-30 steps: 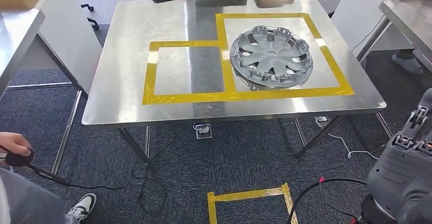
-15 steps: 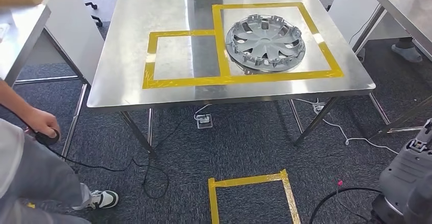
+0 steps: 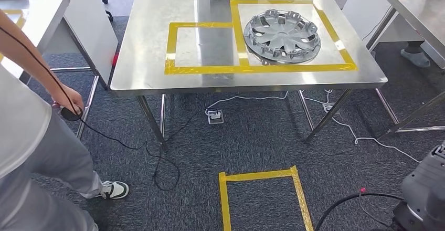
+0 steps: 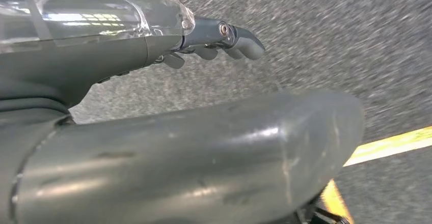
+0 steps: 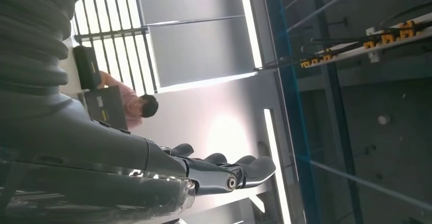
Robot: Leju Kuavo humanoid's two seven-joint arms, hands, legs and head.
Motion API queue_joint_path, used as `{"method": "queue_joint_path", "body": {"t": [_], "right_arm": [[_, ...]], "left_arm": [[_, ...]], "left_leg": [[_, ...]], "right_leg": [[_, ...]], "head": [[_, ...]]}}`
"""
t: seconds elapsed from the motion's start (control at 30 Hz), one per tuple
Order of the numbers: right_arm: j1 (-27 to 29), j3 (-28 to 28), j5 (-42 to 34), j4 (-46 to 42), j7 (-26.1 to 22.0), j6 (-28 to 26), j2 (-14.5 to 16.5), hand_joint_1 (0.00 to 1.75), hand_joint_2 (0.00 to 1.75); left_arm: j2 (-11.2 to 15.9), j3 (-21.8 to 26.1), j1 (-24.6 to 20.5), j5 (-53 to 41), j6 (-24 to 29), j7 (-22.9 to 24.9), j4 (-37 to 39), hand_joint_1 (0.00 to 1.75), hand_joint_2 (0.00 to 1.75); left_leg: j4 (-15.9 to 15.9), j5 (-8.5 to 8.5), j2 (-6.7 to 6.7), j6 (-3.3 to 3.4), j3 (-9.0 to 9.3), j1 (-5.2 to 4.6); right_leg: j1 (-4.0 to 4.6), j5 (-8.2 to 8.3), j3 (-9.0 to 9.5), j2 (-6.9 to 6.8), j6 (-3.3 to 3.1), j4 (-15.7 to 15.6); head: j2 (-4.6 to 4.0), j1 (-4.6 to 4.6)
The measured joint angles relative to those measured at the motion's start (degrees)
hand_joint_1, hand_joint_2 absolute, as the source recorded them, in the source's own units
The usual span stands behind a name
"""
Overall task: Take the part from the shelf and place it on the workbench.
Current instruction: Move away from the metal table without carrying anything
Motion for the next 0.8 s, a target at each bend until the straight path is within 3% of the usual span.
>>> {"method": "queue_joint_path", "body": {"t": [0.07, 0.13, 0.2, 0.27, 0.33, 0.4, 0.43, 0.47, 0.5, 0.57, 0.6, 0.67, 0.77, 0.8], "right_arm": [[-0.3, 0.0, 0.8, 0.0, 1.0, -0.2, -0.1, 0.0, 1.75], [-0.4, 0.0, 1.2, 0.0, 1.5, -0.9, -0.2, 0.0, 1.75], [0.1, -0.1, 1.1, 0.3, 1.8, -1.5, -0.3, 0.0, 1.75], [1.1, -1.1, 0.0, 1.3, 2.2, -1.7, -0.3, 0.0, 1.75], [2.3, -3.0, -1.6, 4.5, 2.6, -1.8, 0.1, 0.0, 1.75], [2.9, -5.6, -3.7, 10.5, 3.0, -1.5, 0.8, 0.0, 1.75], [2.8, -6.9, -5.2, 14.6, 2.9, -0.9, 1.3, 0.0, 1.75], [2.3, -8.2, -7.0, 19.3, 2.4, 0.0, 1.7, 0.0, 1.75], [1.4, -9.6, -9.0, 25.2, 1.2, 1.7, 2.1, 0.0, 1.75], [-1.4, -12.2, -12.5, 39.2, -1.9, 5.7, 2.7, 0.0, 1.75], [-3.1, -13.5, -13.7, 47.3, -3.3, 7.8, 2.8, 0.0, 1.75], [-6.0, -15.2, -14.2, 61.6, -3.8, 10.3, 3.1, 0.0, 1.75], [-8.6, -15.8, -12.6, 78.6, -0.7, 11.1, 3.8, 0.0, 1.75], [-9.0, -15.9, -12.0, 83.7, 0.5, 10.8, 4.0, 0.0, 1.75]], "left_arm": [[-0.2, -0.4, 0.0, -0.4, 0.0, 0.5, 0.0, 0.0, 0.0], [-0.4, -0.7, 0.0, -0.9, -0.1, 1.1, 0.0, 0.0, 0.0], [-0.6, -1.0, -0.1, -1.3, -0.4, 1.8, 0.0, 0.0, 0.0], [-0.6, -1.3, -0.1, -1.4, -0.5, 2.6, 0.0, 0.0, 0.0], [-0.5, -1.6, -0.2, -1.3, -0.5, 3.3, 0.0, 0.0, 0.0], [-0.5, -1.7, -0.3, -1.2, -0.6, 3.7, 0.0, 0.0, 0.0], [-0.5, -1.8, -0.3, -1.3, -0.6, 3.8, 0.0, 0.0, 0.0], [-0.5, -1.9, -0.3, -1.4, -0.7, 3.9, 0.0, 0.0, 0.0], [-0.5, -2.0, -0.4, -1.4, -0.7, 3.9, 0.0, 0.0, 0.0], [-0.6, -2.2, -0.5, -1.6, -0.9, 3.9, 0.0, 0.0, 0.0], [-0.6, -2.3, -0.7, -1.7, -1.0, 3.9, 0.0, 0.0, 0.0], [-0.8, -2.3, -0.9, -2.1, -1.1, 4.1, 0.0, 0.0, 0.0], [-1.0, -2.4, -1.0, -2.4, -1.3, 4.5, -0.1, 0.0, 0.0], [-1.1, -2.5, -1.0, -2.4, -1.3, 4.5, -0.1, 0.0, 0.0]], "left_leg": [[0.1, 1.13, 0.01, -0.11, -1.36, -0.28], [0.1, 2.23, 0.01, -0.52, -2.25, -0.39], [0.0, 3.28, 0.02, -1.19, -2.83, -0.26], [0.2, 3.09, 0.06, -1.84, -3.58, -0.06], [3.5, -1.09, 0.13, -2.32, -5.08, 0.04], [10.5, -6.63, 0.17, -2.65, -6.68, 0.15], [13.4, -7.81, 0.18, -2.8, -7.01, 0.2], [15.1, -7.68, 0.21, -2.92, -6.75, 0.22], [14.8, -6.37, 0.24, -3.04, -5.64, 0.24], [9.5, -3.57, 0.22, -3.23, -1.2, 0.3], [5.4, -3.4, 0.02, -3.15, 1.42, 0.24], [0.5, -4.36, -0.54, -2.52, 4.26, -0.05], [-0.2, -3.28, -0.84, -0.9, 3.45, -0.2], [-0.3, -2.48, -0.83, -0.3, 2.75, -0.09]], "right_leg": [[0.37, 2.58, 5.24, 0.05, -1.05, -7.4], [0.86, 2.63, 10.11, 0.09, -1.95, -15.5], [1.26, 2.38, 11.35, 0.08, -2.32, -18.7], [1.23, 3.76, 10.62, -0.23, -2.83, -19.3], [1.03, 5.43, 9.21, -0.61, -3.51, -19.7], [1.08, 6.62, 7.1, -0.82, -3.83, -19.2], [1.07, 7.15, 5.99, -0.92, -3.8, -18.7], [1.03, 7.67, 4.82, -1.02, -3.73, -18.3], [0.94, 8.19, 3.56, -1.13, -3.59, -17.7], [0.7, 9.16, 1.1, -1.27, -3.06, -16.5], [0.61, 9.57, 0.03, -1.34, -2.68, -15.8], [0.49, 10.37, -1.01, -1.55, -1.86, -15.1], [0.3, 11.39, -1.45, -1.6, -0.79, -15.2], [0.19, 10.19, -1.86, -1.3, -0.38, -14.5]], "head": [[0.0, 0.74], [0.01, 1.0], [0.01, 1.27], [0.01, 1.8], [0.01, 1.71], [0.01, 1.13], [0.01, 0.92], [0.01, 0.75], [0.01, 0.63], [0.02, 0.51], [0.02, 0.32], [0.01, 0.11], [0.0, -0.08], [0.0, -0.04]]}}
